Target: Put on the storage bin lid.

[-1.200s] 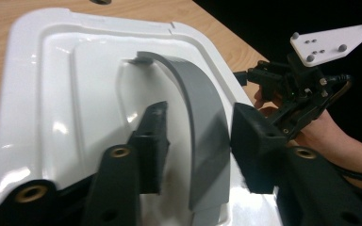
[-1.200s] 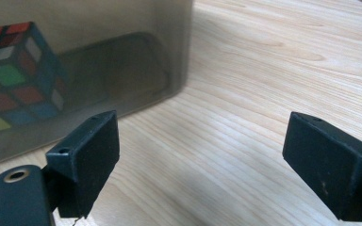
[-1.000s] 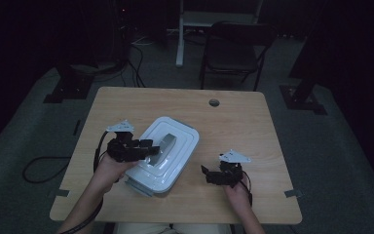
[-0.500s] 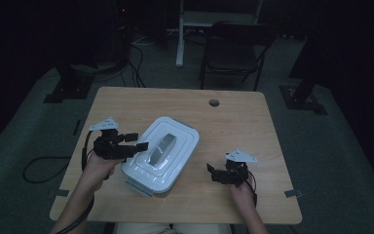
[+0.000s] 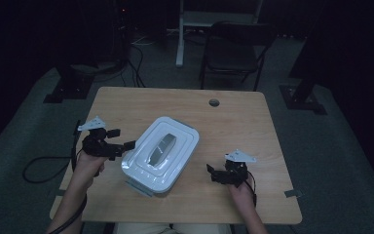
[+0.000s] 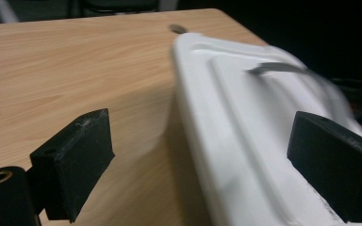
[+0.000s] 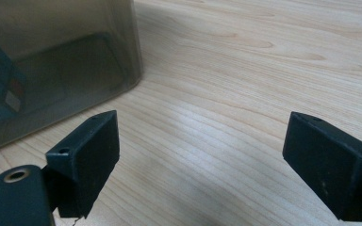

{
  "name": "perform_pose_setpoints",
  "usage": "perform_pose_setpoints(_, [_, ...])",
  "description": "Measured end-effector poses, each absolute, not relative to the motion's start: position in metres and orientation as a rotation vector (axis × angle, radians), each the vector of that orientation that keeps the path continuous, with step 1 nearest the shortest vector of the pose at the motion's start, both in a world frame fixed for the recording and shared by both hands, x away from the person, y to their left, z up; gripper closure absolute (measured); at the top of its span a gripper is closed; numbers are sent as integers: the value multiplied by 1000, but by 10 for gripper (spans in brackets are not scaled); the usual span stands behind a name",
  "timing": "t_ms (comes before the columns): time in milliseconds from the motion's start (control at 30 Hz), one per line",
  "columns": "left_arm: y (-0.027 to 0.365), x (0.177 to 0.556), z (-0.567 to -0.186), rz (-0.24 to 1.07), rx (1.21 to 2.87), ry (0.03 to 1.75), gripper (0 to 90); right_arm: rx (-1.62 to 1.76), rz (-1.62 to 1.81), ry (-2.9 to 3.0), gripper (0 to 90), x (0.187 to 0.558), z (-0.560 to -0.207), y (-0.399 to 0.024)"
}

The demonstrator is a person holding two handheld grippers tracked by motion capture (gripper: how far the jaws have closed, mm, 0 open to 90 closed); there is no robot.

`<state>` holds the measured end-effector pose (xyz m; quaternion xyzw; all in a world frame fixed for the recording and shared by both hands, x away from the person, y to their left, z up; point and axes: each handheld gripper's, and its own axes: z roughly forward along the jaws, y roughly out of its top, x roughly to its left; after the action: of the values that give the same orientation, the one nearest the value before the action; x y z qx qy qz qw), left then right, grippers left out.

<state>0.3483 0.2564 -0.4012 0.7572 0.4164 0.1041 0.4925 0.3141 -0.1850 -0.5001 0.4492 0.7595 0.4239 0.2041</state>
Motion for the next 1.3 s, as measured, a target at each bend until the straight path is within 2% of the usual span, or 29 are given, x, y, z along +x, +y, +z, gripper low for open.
perform_pose_setpoints(33, [258,350,-404,244,1842,1028,10,1251,1181,2117,114,314,-501,-185])
perform_pose_setpoints(67, [260,352,-406,260,1840,1043,4,1255,1180,2117,114,314,-501,-185])
perform_pose_setpoints(167, [266,356,-413,276,1812,1076,4,1260,1176,2117,114,315,-502,-186])
perform_pose_setpoints(567, [277,373,-457,493,1813,1182,5,1266,1184,2119,114,316,-503,-185])
perform_pose_setpoints(867, [265,380,-490,466,1875,1183,5,1296,1184,2090,114,322,-503,-178])
perform_pose_setpoints(1300, [244,382,-506,406,1925,1148,5,1351,1137,2087,114,340,-506,-156])
